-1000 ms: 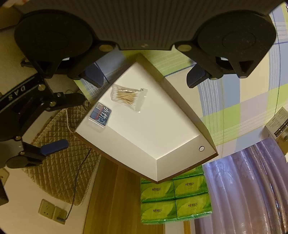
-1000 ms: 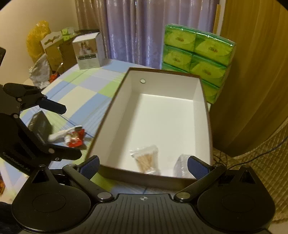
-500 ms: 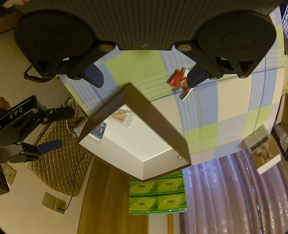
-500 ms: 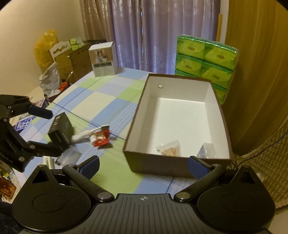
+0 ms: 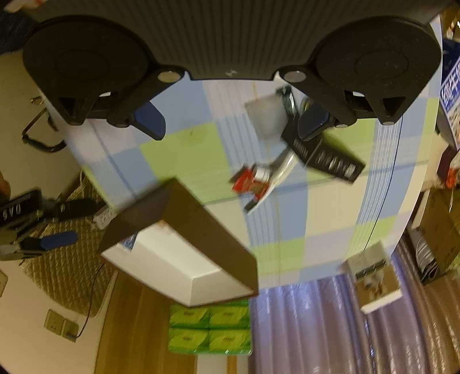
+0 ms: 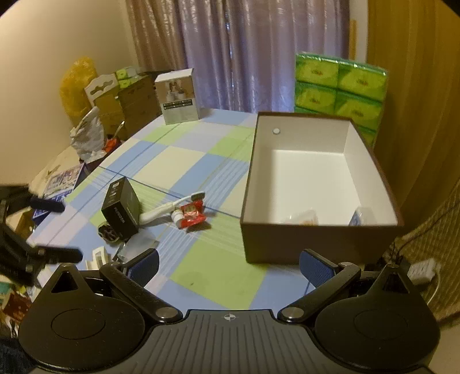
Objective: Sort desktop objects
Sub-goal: 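Withdraw both tools from the box back over the table, then grasp the white plastic holder with the left tool while the right tool grasps the red candy packet, then carry the white holder and red packet over the open box with both tools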
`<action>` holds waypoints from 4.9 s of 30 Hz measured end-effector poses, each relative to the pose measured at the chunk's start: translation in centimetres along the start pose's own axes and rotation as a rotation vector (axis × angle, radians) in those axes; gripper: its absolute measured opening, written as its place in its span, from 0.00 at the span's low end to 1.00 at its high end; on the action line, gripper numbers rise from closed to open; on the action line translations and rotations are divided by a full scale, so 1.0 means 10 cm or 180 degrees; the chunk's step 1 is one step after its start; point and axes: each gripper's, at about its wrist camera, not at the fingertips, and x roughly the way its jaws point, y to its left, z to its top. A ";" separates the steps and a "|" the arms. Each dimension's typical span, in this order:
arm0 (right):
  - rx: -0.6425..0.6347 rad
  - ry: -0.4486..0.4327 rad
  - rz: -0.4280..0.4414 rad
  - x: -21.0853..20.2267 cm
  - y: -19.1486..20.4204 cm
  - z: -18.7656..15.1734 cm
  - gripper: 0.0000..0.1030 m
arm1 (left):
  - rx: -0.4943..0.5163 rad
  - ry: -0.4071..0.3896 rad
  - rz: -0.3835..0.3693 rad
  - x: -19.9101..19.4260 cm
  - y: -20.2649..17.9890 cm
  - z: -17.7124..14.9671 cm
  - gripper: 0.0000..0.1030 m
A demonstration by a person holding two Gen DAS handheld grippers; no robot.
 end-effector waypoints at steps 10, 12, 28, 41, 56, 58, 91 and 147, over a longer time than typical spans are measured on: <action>0.0018 0.0150 -0.0040 0.33 0.12 -0.18 0.98 | -0.0180 0.0170 0.0201 0.12 0.17 -0.48 0.92; 0.0013 0.0173 -0.0024 0.40 0.14 -0.20 0.98 | -0.0212 0.0177 0.0248 0.16 0.21 -0.54 0.92; 0.0159 0.0437 -0.0090 0.79 0.07 -0.41 0.98 | -0.0044 0.0377 0.0210 0.75 0.53 -0.81 0.94; 0.0357 0.0587 -0.0156 0.95 0.11 -0.45 0.98 | 0.0156 0.0492 0.0042 1.16 0.70 -0.84 0.94; 0.0222 0.0452 0.0015 1.24 0.48 -0.30 0.98 | 0.0215 0.0427 -0.0047 1.17 0.94 -0.95 0.83; 0.0151 0.0373 0.0052 1.31 0.55 -0.24 0.98 | 0.0118 0.0440 0.0009 1.13 1.05 -0.98 0.83; -0.0092 0.0560 -0.0095 2.76 0.49 0.32 0.35 | -0.0711 0.0426 0.0658 1.28 2.44 -0.80 0.83; 0.0631 0.0331 -0.0374 0.26 -0.41 -0.42 0.27 | 0.0473 -0.0515 -0.0490 0.62 -0.14 0.54 0.83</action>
